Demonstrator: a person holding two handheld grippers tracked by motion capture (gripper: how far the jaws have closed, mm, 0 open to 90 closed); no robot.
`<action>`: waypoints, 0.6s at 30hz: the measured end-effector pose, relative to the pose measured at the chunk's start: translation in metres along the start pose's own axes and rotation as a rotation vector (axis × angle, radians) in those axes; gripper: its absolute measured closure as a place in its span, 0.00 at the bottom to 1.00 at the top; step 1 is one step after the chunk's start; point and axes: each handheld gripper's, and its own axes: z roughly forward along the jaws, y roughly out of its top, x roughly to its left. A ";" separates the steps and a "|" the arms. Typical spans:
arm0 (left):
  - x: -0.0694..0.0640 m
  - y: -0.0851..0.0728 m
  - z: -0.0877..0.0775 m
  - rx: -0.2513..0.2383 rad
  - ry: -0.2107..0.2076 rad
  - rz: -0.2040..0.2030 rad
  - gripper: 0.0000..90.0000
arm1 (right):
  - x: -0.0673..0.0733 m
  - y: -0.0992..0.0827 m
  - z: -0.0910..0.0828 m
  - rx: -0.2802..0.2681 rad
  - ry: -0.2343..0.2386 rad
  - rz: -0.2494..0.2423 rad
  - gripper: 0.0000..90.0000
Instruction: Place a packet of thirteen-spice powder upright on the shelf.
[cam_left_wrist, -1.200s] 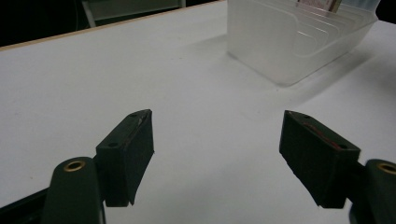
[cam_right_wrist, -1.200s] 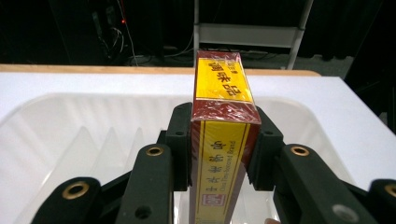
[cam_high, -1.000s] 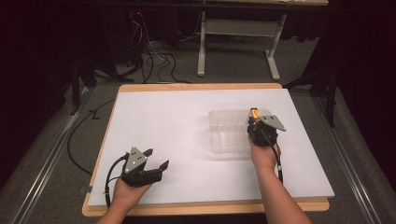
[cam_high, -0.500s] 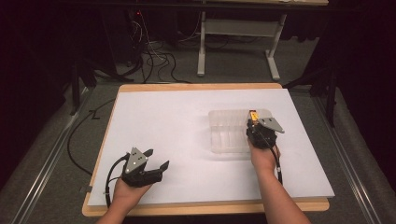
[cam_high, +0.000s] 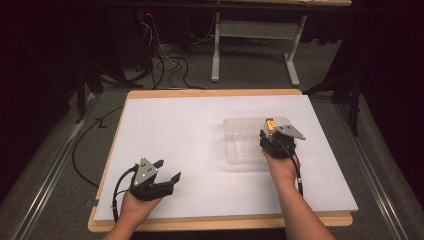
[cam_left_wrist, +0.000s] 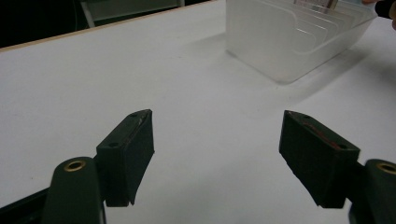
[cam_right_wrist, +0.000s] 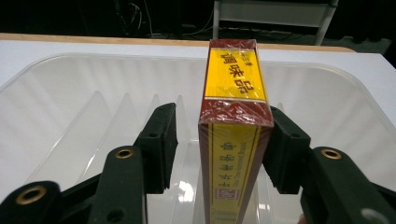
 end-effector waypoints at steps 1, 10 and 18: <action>0.000 0.000 0.000 0.000 -0.001 0.001 0.30 | 0.000 0.000 0.000 0.000 0.000 0.000 0.55; 0.000 -0.001 0.000 0.004 0.001 0.007 0.30 | -0.002 0.003 -0.003 0.014 0.019 -0.020 0.46; 0.000 -0.002 0.001 0.013 0.007 0.010 0.30 | -0.006 0.005 -0.011 0.007 0.031 -0.030 0.42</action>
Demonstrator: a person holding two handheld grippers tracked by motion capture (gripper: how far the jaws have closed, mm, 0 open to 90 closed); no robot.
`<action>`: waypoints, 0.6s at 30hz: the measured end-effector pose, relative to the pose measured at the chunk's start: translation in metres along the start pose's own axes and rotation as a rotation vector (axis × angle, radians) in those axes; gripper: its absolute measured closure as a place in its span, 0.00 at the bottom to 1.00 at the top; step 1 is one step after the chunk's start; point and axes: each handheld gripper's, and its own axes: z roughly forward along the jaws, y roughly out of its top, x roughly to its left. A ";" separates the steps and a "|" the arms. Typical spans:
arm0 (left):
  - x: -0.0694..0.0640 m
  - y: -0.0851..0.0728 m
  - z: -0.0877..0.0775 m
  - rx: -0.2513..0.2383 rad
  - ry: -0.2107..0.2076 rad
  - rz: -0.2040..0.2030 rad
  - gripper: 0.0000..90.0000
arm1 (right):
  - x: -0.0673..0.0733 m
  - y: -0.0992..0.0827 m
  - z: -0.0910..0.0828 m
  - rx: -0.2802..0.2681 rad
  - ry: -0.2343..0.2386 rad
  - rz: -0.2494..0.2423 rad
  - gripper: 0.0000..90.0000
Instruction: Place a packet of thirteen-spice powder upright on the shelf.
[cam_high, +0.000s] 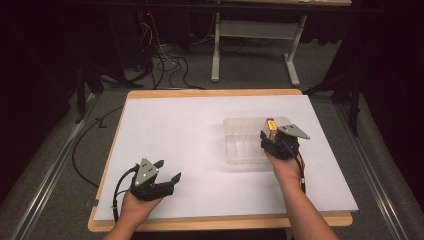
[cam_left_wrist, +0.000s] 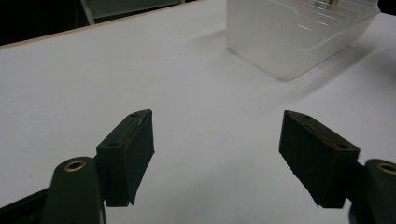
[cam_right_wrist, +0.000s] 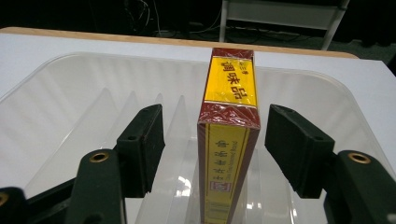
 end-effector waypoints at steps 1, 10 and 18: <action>0.000 0.000 0.000 0.000 0.000 0.000 0.30 | 0.000 0.000 -0.001 0.002 0.000 0.001 0.42; 0.000 -0.001 0.000 0.001 0.003 -0.008 0.30 | -0.002 0.002 -0.010 -0.002 0.019 -0.002 0.41; -0.001 -0.003 0.002 0.008 0.006 -0.003 0.30 | -0.001 0.003 -0.028 -0.024 0.064 -0.009 0.41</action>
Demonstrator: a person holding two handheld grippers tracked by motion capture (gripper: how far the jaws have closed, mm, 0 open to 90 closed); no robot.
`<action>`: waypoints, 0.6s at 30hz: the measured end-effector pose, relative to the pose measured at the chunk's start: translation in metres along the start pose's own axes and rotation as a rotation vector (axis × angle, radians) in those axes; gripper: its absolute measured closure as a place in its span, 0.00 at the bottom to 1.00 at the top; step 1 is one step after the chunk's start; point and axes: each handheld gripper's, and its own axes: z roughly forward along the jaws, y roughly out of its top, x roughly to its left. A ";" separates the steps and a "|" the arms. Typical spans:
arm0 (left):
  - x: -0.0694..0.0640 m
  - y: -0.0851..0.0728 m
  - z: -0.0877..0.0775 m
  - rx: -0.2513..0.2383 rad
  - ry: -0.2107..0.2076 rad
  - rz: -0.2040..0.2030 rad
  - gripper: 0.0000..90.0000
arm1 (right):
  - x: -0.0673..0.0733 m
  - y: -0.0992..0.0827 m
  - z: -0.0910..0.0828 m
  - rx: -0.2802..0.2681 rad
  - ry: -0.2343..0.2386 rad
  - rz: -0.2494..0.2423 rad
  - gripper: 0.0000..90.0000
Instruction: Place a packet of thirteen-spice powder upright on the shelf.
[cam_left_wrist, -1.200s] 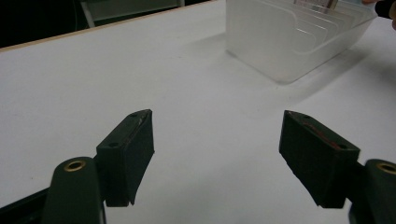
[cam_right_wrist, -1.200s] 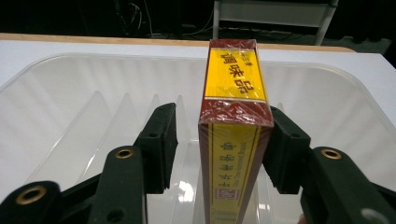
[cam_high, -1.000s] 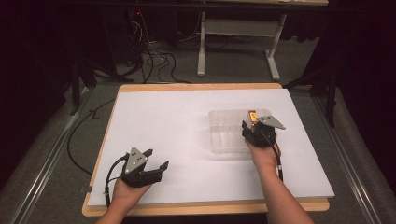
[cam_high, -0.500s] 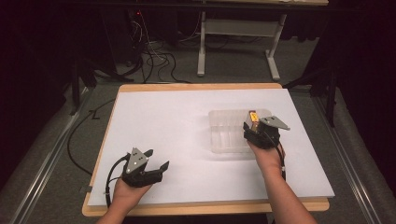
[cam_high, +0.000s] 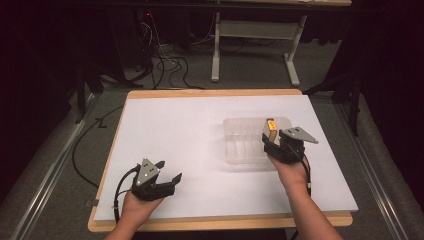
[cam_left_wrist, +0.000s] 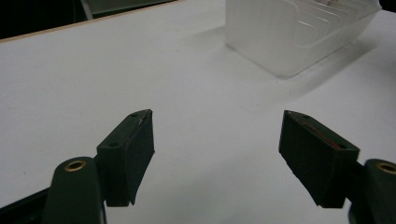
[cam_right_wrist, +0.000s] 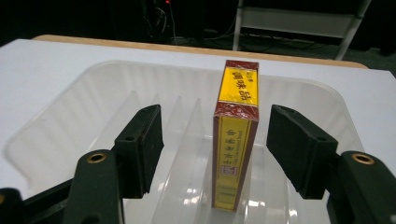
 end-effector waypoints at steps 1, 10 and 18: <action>-0.001 0.000 0.000 0.002 -0.001 -0.004 0.30 | 0.000 0.000 -0.003 -0.005 0.008 -0.002 0.41; -0.001 -0.003 0.001 0.018 0.000 -0.002 0.30 | 0.002 -0.012 -0.031 -0.033 0.104 -0.018 0.37; 0.000 -0.004 0.002 0.025 0.002 -0.005 0.30 | 0.002 -0.028 -0.052 -0.045 0.169 -0.058 0.34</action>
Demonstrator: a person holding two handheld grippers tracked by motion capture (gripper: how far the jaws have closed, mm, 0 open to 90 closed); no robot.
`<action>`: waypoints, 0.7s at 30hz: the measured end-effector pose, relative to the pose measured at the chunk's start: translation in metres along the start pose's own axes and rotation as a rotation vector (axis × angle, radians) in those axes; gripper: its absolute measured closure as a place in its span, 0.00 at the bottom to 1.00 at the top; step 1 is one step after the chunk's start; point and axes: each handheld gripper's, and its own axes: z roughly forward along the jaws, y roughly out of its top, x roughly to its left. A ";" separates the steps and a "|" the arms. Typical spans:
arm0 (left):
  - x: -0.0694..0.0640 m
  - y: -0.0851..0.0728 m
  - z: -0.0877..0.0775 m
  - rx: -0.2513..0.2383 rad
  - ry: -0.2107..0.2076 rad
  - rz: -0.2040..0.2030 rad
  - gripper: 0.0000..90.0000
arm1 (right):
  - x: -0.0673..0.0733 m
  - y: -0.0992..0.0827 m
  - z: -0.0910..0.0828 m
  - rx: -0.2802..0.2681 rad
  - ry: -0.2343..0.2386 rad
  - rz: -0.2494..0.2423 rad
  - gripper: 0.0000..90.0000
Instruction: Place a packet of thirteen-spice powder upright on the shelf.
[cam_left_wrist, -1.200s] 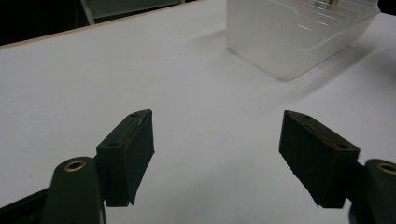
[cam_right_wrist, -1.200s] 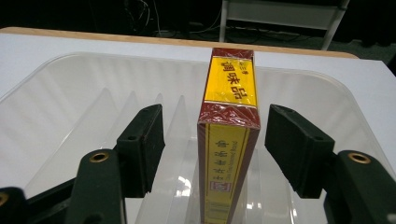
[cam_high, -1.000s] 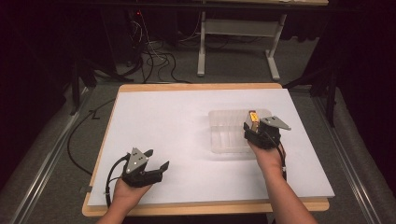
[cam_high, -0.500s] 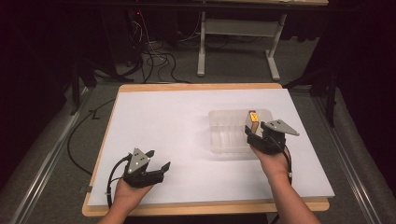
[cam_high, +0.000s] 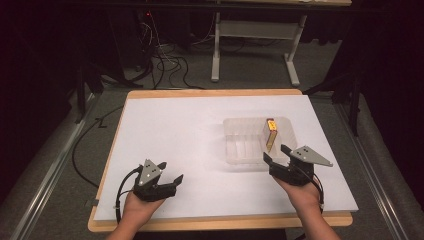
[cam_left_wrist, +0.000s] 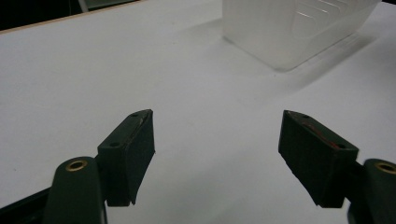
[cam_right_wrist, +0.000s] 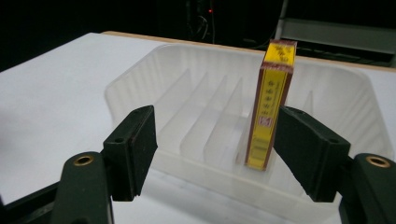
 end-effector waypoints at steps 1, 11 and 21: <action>0.001 0.000 0.000 0.000 0.004 -0.001 0.30 | 0.000 -0.002 -0.002 0.000 0.012 0.009 0.33; 0.000 -0.002 0.002 0.002 0.014 -0.008 0.30 | -0.006 -0.045 -0.021 0.037 0.024 -0.021 0.33; -0.001 -0.008 0.008 0.018 0.031 -0.004 0.30 | -0.005 -0.047 -0.017 0.027 0.051 -0.050 0.34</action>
